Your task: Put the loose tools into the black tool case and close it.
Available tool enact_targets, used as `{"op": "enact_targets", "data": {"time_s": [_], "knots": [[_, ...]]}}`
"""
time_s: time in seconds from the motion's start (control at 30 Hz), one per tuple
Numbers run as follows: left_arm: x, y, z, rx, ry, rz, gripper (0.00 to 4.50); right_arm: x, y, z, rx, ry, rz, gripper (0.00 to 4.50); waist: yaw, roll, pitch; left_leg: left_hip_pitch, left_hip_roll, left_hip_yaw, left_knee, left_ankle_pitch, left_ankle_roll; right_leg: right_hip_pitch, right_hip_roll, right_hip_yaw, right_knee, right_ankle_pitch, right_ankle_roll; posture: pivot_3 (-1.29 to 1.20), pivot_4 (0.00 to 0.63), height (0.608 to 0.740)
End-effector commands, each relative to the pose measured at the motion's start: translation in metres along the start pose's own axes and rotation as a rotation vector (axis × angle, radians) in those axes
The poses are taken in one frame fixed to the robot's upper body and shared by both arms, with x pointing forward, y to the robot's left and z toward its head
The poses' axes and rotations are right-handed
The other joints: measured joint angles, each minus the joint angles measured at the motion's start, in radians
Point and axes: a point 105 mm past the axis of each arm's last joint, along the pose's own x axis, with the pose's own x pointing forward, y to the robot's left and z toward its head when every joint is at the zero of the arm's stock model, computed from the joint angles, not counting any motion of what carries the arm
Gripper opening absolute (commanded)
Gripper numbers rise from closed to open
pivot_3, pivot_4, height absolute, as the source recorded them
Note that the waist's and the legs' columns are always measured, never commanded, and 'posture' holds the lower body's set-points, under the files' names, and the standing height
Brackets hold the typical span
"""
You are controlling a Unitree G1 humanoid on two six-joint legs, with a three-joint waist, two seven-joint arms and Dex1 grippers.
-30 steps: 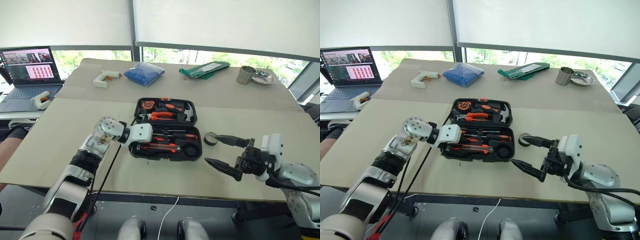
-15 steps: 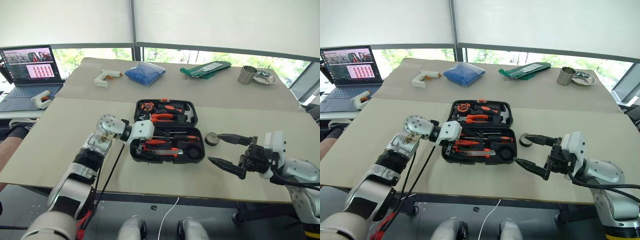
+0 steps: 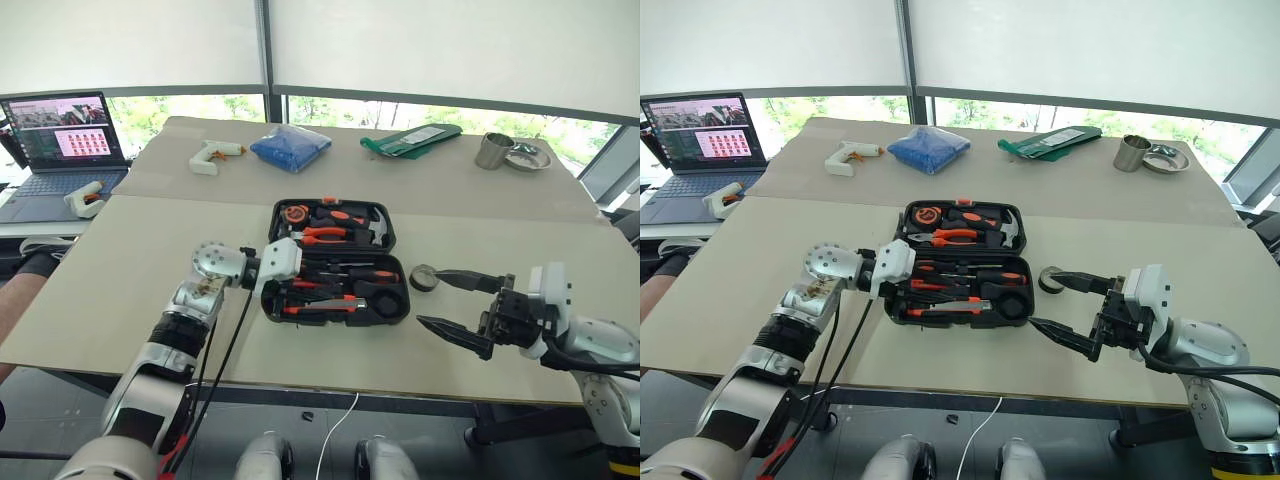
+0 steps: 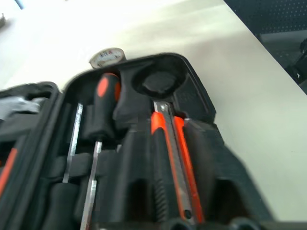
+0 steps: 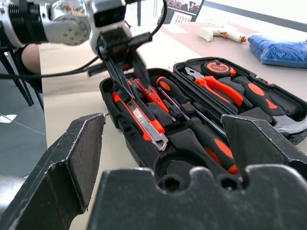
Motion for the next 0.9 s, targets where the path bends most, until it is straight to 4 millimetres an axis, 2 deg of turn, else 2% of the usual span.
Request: {"op": "enact_targets", "data": {"time_s": [0.03, 0.27, 0.43, 0.53, 0.73, 0.8, 0.9], "knots": [[0.003, 0.001, 0.0, 0.043, 0.021, 0.019, 0.07, -0.002, -0.004, 0.009, -0.024, -0.025, -0.015, 4.5, 0.0, 0.0, 0.0, 0.0, 0.0, 0.0, 0.0, 0.0, 0.0, 0.0, 0.0, 0.0, 0.0, 0.0, 0.0, 0.0, 0.15, 0.739], [0.004, 0.002, -0.029, -0.03, 0.162, 0.073, 0.07, -0.001, -0.004, 0.007, -0.016, -0.021, -0.011, 4.5, 0.001, 0.0, 0.0, 0.0, 0.0, 0.0, 0.0, 0.0, 0.0, 0.0, 0.0, 0.0, 0.0, 0.0, 0.0, 0.0, 0.15, 0.739], [0.006, 0.002, -0.039, -0.199, 0.175, 0.135, 0.07, -0.001, -0.002, 0.007, -0.004, -0.022, -0.009, 4.5, 0.001, 0.0, 0.0, 0.006, 0.001, -0.001, 0.0, 0.0, 0.0, 0.006, 0.0, 0.0, 0.0, -0.001, 0.003, 0.0, 0.15, 0.739], [0.007, -0.011, -0.048, -0.243, 0.229, 0.08, 0.07, -0.001, -0.001, 0.006, 0.001, -0.02, -0.007, 4.5, -0.001, 0.001, -0.001, 0.014, 0.002, -0.002, 0.0, 0.0, -0.001, 0.014, -0.001, 0.0, -0.001, -0.006, 0.0, 0.0, 0.15, 0.739], [0.011, -0.028, -0.06, -0.269, 0.28, 0.046, 0.07, 0.0, -0.002, 0.006, 0.005, -0.02, -0.01, 4.5, -0.006, 0.005, -0.003, 0.015, 0.002, -0.002, -0.004, 0.0, -0.001, 0.014, -0.001, 0.001, -0.001, -0.005, 0.001, 0.0, 0.15, 0.739], [0.012, -0.026, -0.061, -0.265, 0.26, 0.077, 0.07, -0.001, -0.002, 0.004, 0.004, -0.018, -0.02, 4.5, -0.004, 0.006, -0.005, 0.016, 0.001, -0.002, -0.006, 0.0, -0.001, 0.014, -0.001, 0.001, -0.002, -0.003, 0.001, 0.0, 0.15, 0.739], [0.012, -0.018, -0.046, -0.286, 0.14, 0.128, 0.07, -0.006, -0.005, 0.001, -0.006, -0.005, -0.057, 4.5, -0.001, 0.007, -0.006, 0.016, 0.001, -0.002, -0.007, 0.0, -0.001, 0.014, -0.001, 0.001, -0.002, -0.002, 0.0, 0.0, 0.15, 0.739]]}}
